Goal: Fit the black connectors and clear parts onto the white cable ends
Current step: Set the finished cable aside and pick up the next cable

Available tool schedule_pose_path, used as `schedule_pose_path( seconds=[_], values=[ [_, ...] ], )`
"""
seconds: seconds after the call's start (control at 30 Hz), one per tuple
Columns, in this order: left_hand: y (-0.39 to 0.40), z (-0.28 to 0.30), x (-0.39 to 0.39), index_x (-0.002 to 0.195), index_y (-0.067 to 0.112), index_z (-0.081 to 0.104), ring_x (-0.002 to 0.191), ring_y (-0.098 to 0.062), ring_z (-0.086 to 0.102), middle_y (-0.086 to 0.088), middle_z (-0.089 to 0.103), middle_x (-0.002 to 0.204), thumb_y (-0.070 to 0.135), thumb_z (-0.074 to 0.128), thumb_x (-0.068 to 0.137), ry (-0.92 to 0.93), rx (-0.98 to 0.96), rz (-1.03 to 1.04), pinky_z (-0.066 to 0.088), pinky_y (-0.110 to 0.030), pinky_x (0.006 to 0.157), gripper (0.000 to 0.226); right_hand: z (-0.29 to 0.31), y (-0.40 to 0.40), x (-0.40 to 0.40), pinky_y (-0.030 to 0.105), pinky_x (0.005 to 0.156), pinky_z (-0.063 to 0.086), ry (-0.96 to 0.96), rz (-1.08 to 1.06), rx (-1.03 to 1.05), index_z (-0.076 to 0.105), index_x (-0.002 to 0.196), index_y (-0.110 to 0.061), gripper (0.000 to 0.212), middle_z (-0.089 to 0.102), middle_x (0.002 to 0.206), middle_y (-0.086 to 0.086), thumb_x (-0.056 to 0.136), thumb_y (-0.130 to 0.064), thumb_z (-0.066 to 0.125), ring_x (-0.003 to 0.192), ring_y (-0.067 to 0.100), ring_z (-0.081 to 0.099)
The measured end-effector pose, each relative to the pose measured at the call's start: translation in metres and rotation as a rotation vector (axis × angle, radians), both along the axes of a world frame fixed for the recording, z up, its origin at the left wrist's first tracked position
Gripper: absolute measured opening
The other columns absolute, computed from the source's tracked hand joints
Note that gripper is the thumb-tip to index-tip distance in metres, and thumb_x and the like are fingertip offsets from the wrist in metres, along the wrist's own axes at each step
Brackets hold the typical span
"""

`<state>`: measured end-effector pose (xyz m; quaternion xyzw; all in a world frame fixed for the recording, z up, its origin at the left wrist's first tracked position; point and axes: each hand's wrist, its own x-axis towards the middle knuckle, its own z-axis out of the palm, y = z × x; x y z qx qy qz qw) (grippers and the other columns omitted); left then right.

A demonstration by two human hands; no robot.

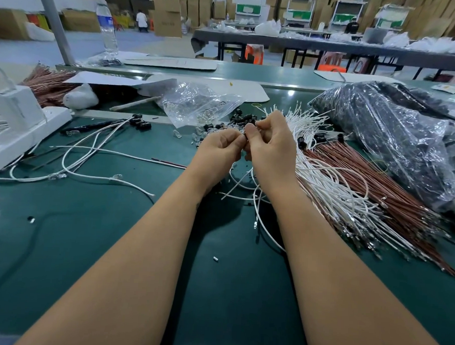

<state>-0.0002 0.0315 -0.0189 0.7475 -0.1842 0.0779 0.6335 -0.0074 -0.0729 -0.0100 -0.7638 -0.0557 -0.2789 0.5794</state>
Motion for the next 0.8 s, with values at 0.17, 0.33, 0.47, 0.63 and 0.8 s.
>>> schedule_pose_path(
  seconds=[0.17,0.33,0.47,0.63,0.8],
  values=[
    [-0.004,0.000,0.003,0.075,0.009,0.053,0.050,-0.002,0.034,0.013,0.044,0.052,0.011,0.048,0.100,-0.009,-0.071,0.020,0.029,-0.014,0.049,0.026,-0.001,0.002,0.004,0.019,0.059,0.048,-0.012,-0.054,0.072,0.048,0.096,-0.015,0.019,0.058,0.065,-0.007,0.090,-0.018,0.066,0.059,0.003,0.058],
    [-0.004,-0.003,0.002,0.069,0.012,0.052,0.048,0.001,0.037,0.017,0.048,0.047,0.009,0.047,0.099,-0.043,-0.005,0.031,0.031,-0.010,0.050,0.030,0.000,0.001,0.004,0.049,0.069,0.055,0.041,-0.072,0.094,0.044,0.076,-0.016,0.024,0.064,0.076,0.015,0.090,-0.016,0.064,0.072,0.034,0.064],
    [-0.003,-0.004,0.002,0.081,-0.002,0.057,0.046,0.001,0.036,0.014,0.047,0.050,0.008,0.047,0.099,-0.010,0.016,0.050,0.031,-0.010,0.047,0.022,0.001,0.000,0.001,0.055,0.066,0.053,0.072,-0.042,0.126,0.040,0.071,-0.018,0.030,0.062,0.080,0.025,0.091,-0.013,0.063,0.075,0.043,0.062],
    [-0.008,0.001,0.003,0.086,-0.009,0.059,0.049,0.002,0.039,-0.001,0.050,0.063,0.006,0.048,0.098,-0.028,0.059,0.094,0.034,-0.011,0.052,0.022,0.000,-0.005,0.000,0.037,0.054,0.052,0.076,0.004,0.190,0.043,0.073,-0.019,0.027,0.061,0.076,0.021,0.095,-0.012,0.057,0.061,0.026,0.058],
    [-0.009,0.005,0.003,0.085,0.007,0.066,0.055,-0.002,0.045,0.005,0.058,0.065,0.015,0.052,0.097,-0.118,0.124,0.139,0.038,-0.017,0.057,0.020,0.003,-0.008,0.000,0.043,0.063,0.058,0.020,-0.041,0.175,0.046,0.078,-0.021,0.021,0.065,0.081,0.017,0.097,-0.015,0.054,0.069,0.030,0.067]
  ],
)
